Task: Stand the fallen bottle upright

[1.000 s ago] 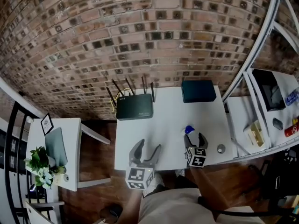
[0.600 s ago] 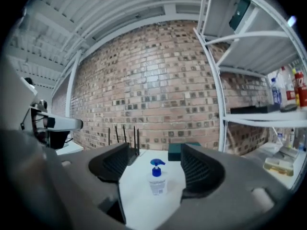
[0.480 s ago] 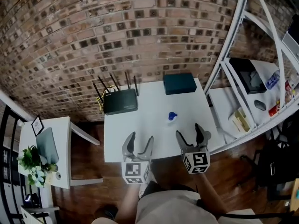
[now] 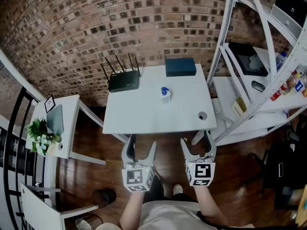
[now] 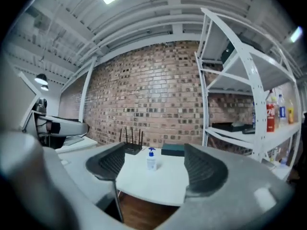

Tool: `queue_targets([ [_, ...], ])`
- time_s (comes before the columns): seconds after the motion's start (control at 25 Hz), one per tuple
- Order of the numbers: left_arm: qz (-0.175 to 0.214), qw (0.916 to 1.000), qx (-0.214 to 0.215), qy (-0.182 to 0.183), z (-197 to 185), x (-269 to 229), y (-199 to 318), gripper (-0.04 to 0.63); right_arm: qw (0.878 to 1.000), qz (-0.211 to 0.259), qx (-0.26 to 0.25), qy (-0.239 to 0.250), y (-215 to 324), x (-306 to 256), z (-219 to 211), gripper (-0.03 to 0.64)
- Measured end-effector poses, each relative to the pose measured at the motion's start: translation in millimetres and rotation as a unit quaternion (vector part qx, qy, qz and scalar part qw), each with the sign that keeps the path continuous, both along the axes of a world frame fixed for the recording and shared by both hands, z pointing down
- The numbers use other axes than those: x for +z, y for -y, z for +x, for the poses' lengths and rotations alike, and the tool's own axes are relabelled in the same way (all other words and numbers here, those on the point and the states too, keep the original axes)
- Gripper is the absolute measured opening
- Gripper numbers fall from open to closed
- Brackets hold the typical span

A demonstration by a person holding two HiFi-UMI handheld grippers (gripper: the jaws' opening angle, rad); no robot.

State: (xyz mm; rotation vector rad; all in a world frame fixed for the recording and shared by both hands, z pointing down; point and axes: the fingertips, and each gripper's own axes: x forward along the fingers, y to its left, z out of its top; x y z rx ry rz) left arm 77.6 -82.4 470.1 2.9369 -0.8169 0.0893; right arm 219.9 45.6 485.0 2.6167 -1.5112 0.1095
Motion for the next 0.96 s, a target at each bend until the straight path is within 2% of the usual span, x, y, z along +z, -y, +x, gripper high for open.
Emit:
queue_targets([
  [0.12,0.008,0.9999,-0.009,-0.001,-21.1,-19.5,-30.9,0.362,1.000,0.009,-0.012,0.020,-31.1,-2.4,-15.9,0.371],
  [0.4,0.036,0.9988,0.001,-0.034,-50.6,-59.9,-53.6,0.354,0.998,0.050,-0.026,-0.015,-45.4,-59.1,-45.0,0.341],
  [0.56,0.025,0.9988,-0.001,-0.043,-68.3,-61.9,-46.4,0.340,0.997,0.069,-0.039,-0.011,-35.6,-76.4,-66.6,0.341],
  [0.6,0.014,0.9991,-0.002,-0.040,-74.9,-57.3,-44.0,0.320,0.996,0.073,-0.042,-0.009,-33.8,-77.8,-75.2,0.341],
  [0.72,-0.018,0.9995,0.002,-0.026,-91.3,-36.5,-41.4,0.335,0.997,0.066,-0.047,0.010,-28.6,-66.0,-93.8,0.339],
  [0.96,-0.011,0.9996,-0.003,-0.027,-120.6,-36.8,-30.6,0.336,0.997,0.057,-0.058,-0.010,-14.0,-68.9,-116.2,0.339],
])
